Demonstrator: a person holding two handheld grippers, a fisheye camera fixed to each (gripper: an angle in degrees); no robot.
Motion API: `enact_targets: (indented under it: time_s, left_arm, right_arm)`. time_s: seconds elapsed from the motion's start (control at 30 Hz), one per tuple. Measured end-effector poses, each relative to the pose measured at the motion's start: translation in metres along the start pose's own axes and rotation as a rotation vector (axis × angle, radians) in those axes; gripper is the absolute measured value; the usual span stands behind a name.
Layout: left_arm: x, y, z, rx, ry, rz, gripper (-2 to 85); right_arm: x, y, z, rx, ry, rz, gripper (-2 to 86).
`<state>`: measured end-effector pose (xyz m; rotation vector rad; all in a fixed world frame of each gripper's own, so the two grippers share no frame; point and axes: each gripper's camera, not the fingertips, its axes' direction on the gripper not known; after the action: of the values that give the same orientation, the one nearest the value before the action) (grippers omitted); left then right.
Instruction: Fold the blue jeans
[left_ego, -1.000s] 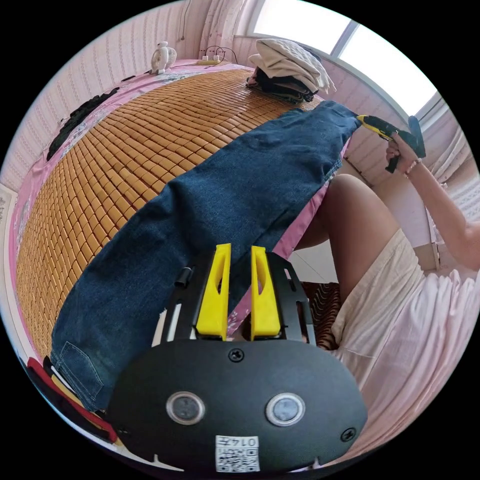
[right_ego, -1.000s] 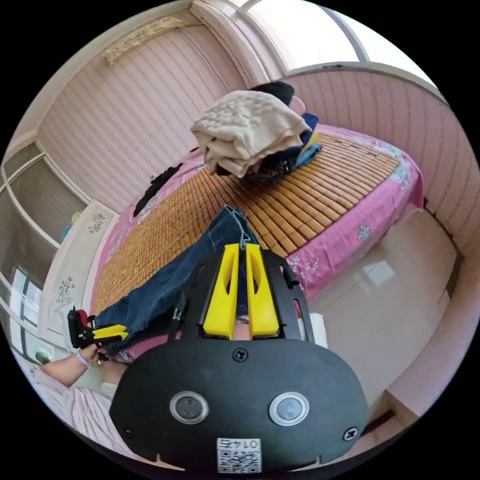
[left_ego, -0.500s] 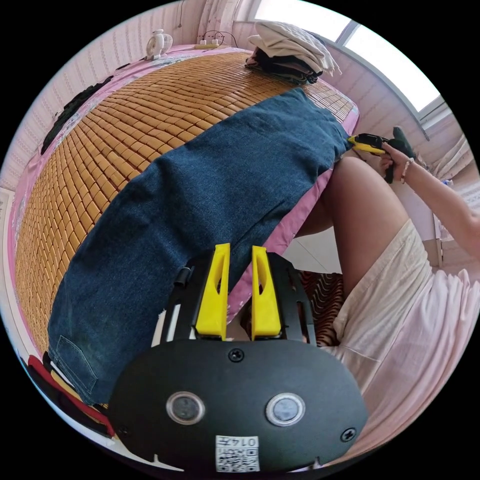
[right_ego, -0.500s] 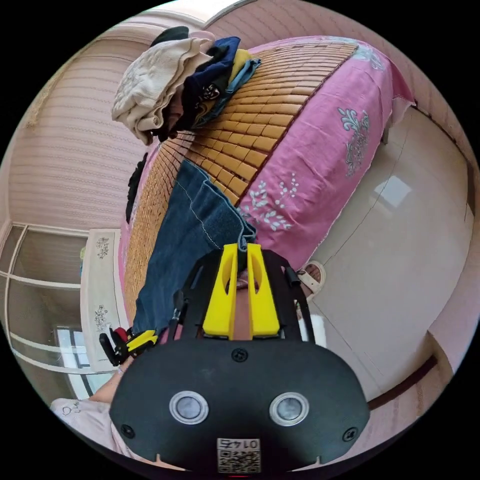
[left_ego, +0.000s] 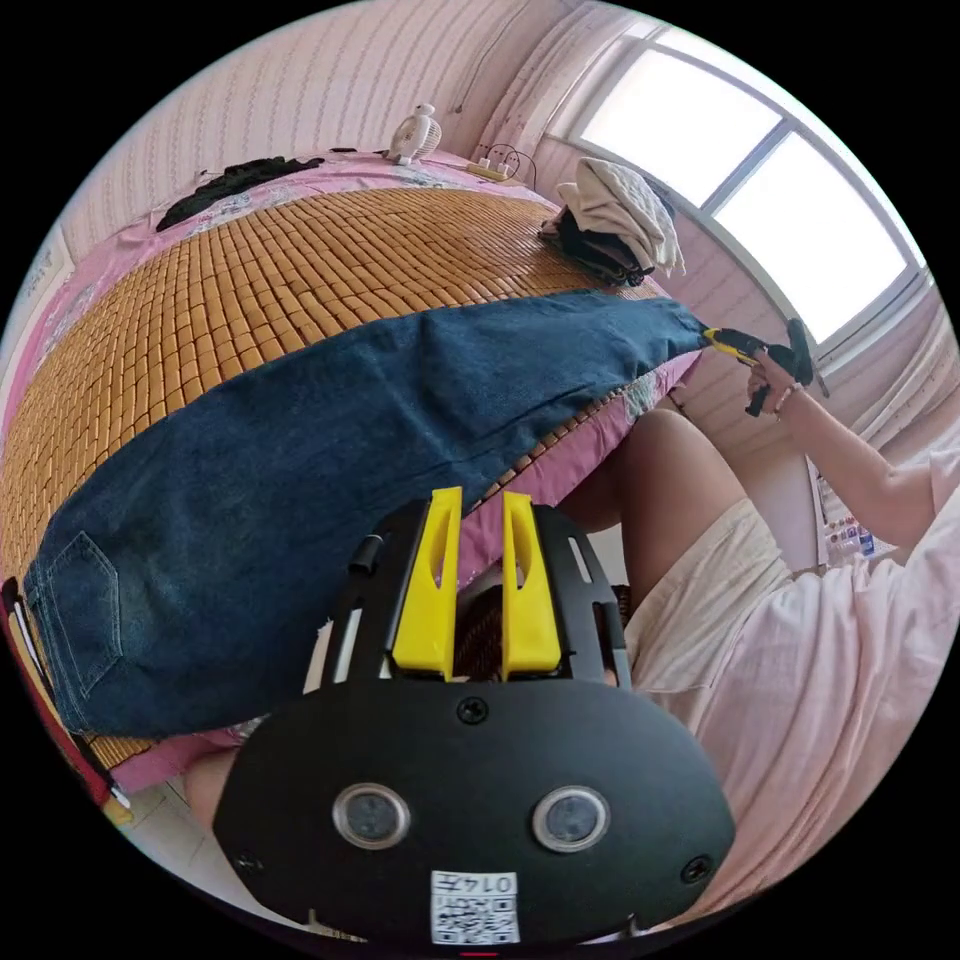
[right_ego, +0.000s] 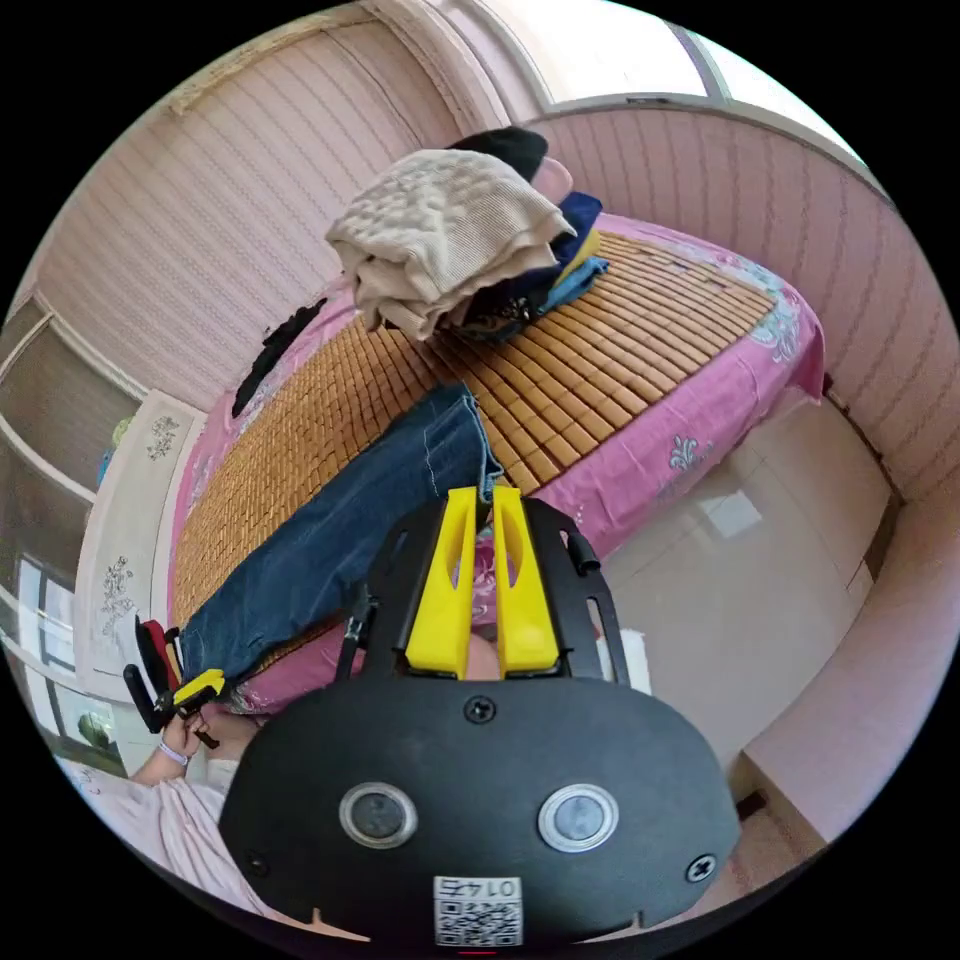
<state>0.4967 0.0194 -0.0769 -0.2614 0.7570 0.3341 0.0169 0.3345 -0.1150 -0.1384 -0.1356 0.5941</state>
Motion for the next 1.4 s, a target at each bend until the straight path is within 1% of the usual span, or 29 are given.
enact_targets:
  time_s: [0.07, 0.13, 0.2, 0.23, 0.3, 0.37, 0.47, 0.57, 0.63, 0.67, 0.73, 0.77, 0.8, 0.87, 0.93, 0.97, 1.0, 1.07, 1.17, 1.27, 1.4]
  left_arm:
    - [-0.004, 0.018, -0.006, -0.001, -0.027, -0.025, 7.1]
    - [-0.008, 0.038, -0.013, 0.000, -0.068, -0.054, 7.0]
    - [-0.009, 0.050, -0.017, 0.009, -0.082, -0.066, 7.0]
    - [-0.009, 0.055, -0.018, 0.016, -0.086, -0.073, 6.9]
    - [-0.009, 0.062, -0.019, 0.028, -0.083, -0.088, 6.9]
    - [-0.007, 0.067, -0.019, 0.044, -0.077, -0.098, 6.8]
    - [-0.001, 0.074, -0.018, 0.070, -0.060, -0.101, 6.7]
    - [0.018, 0.081, -0.015, 0.049, -0.084, -0.038, 5.6]
    - [0.038, 0.089, -0.016, 0.025, -0.120, 0.051, 0.4]
    - [0.042, 0.091, -0.017, 0.024, -0.127, 0.072, 0.1]
    - [0.057, 0.100, -0.016, 0.007, -0.148, 0.142, -0.7]
    - [0.060, 0.102, -0.015, -0.002, -0.152, 0.155, -0.8]
    - [0.066, 0.106, -0.014, -0.016, -0.167, 0.173, -0.8]
    - [0.075, 0.111, -0.014, -0.021, -0.182, 0.205, -0.9]
    - [0.087, 0.117, -0.014, -0.029, -0.182, 0.250, -1.0]
    - [0.090, 0.119, -0.014, -0.031, -0.185, 0.259, -1.0]
    - [0.096, 0.122, -0.013, -0.035, -0.194, 0.282, -1.0]
    - [0.106, 0.127, -0.012, -0.050, -0.207, 0.323, -1.0]
    - [0.120, 0.134, -0.007, -0.085, -0.233, 0.384, -1.0]
    - [0.130, 0.140, -0.005, -0.106, -0.254, 0.409, -1.0]
    - [0.132, 0.145, -0.009, -0.099, -0.259, 0.380, -1.0]
  right_arm:
    - [-0.014, 0.022, 0.013, -0.009, 0.031, 0.000, 0.7]
    - [-0.043, 0.042, 0.030, -0.059, 0.060, -0.083, 0.3]
    - [-0.096, 0.067, 0.054, -0.117, 0.074, -0.243, 0.0]
    - [-0.111, 0.073, 0.060, -0.127, 0.076, -0.287, 0.0]
    - [-0.176, 0.102, 0.084, -0.173, 0.074, -0.486, -0.1]
    - [-0.223, 0.127, 0.103, -0.191, 0.071, -0.620, -0.2]
    - [-0.295, 0.174, 0.134, -0.215, -0.003, -0.809, -0.2]
    - [-0.360, 0.225, 0.176, -0.320, -0.077, -0.985, -0.3]
    - [-0.394, 0.254, 0.202, -0.383, -0.105, -1.070, -0.4]
    - [-0.416, 0.271, 0.219, -0.437, -0.106, -1.132, -0.4]
    - [-0.448, 0.295, 0.241, -0.454, -0.051, -1.239, -0.4]
    - [-0.467, 0.306, 0.252, -0.411, 0.004, -1.283, -0.4]
    - [-0.485, 0.315, 0.263, -0.374, 0.028, -1.313, -0.5]
    - [-0.508, 0.326, 0.283, -0.387, 0.040, -1.340, -0.5]
    - [-0.524, 0.340, 0.313, -0.479, 0.099, -1.354, -0.5]
    - [-0.529, 0.352, 0.336, -0.560, 0.151, -1.361, -0.4]
    - [-0.534, 0.359, 0.341, -0.513, 0.137, -1.357, -0.4]
    - [-0.540, 0.368, 0.352, -0.497, 0.148, -1.347, -0.4]
    - [-0.552, 0.388, 0.368, -0.463, 0.182, -1.450, -0.5]
    - [-0.569, 0.399, 0.388, -0.494, 0.226, -1.462, -0.6]
    - [-0.585, 0.404, 0.412, -0.542, 0.221, -1.470, -0.7]
